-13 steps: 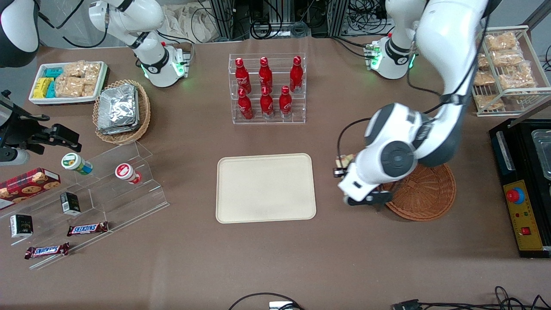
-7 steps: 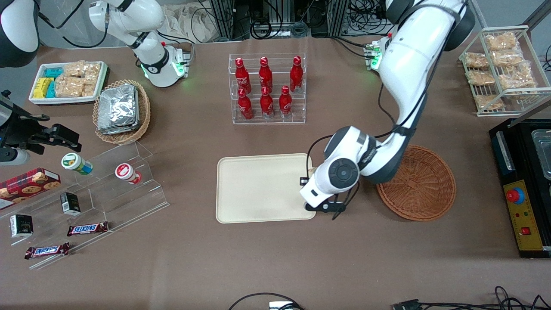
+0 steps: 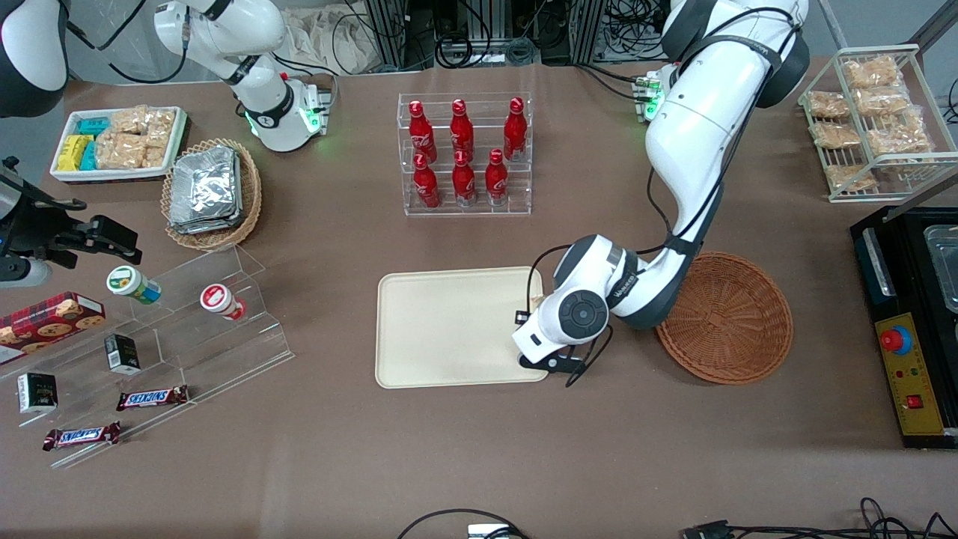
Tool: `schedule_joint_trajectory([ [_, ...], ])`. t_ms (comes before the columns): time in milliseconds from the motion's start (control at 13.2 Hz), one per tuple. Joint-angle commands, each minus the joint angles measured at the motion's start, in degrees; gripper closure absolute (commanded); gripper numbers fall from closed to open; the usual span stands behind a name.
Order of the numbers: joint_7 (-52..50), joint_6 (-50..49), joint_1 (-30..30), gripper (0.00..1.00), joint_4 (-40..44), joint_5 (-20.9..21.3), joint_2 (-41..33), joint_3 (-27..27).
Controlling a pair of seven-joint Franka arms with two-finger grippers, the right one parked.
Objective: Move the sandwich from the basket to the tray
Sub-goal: 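Carry the held sandwich with the left gripper over the cream tray, then lower the sandwich onto the tray and open the left gripper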
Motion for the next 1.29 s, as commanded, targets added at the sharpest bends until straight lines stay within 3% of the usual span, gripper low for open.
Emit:
schedule_joint_trajectory([
  [0,-1.15,-0.23,-0.41,1.00,1.90,-0.06,0.53,-0.95],
  [227,-1.77,0.39,-0.41,1.00,1.81,0.03,1.49,-1.31],
  [303,-1.68,0.39,-1.46,0.85,1.81,0.20,1.58,-1.31],
  [379,-1.60,0.65,-1.64,0.06,1.81,0.72,1.67,-1.22],
  [455,-1.42,1.52,-1.64,0.00,1.64,0.90,1.59,-1.22],
  [985,-1.77,1.62,-1.21,0.00,1.81,1.08,0.19,-1.04],
  [1212,-1.60,-3.27,2.03,0.00,1.46,1.08,-5.60,-0.69],
])
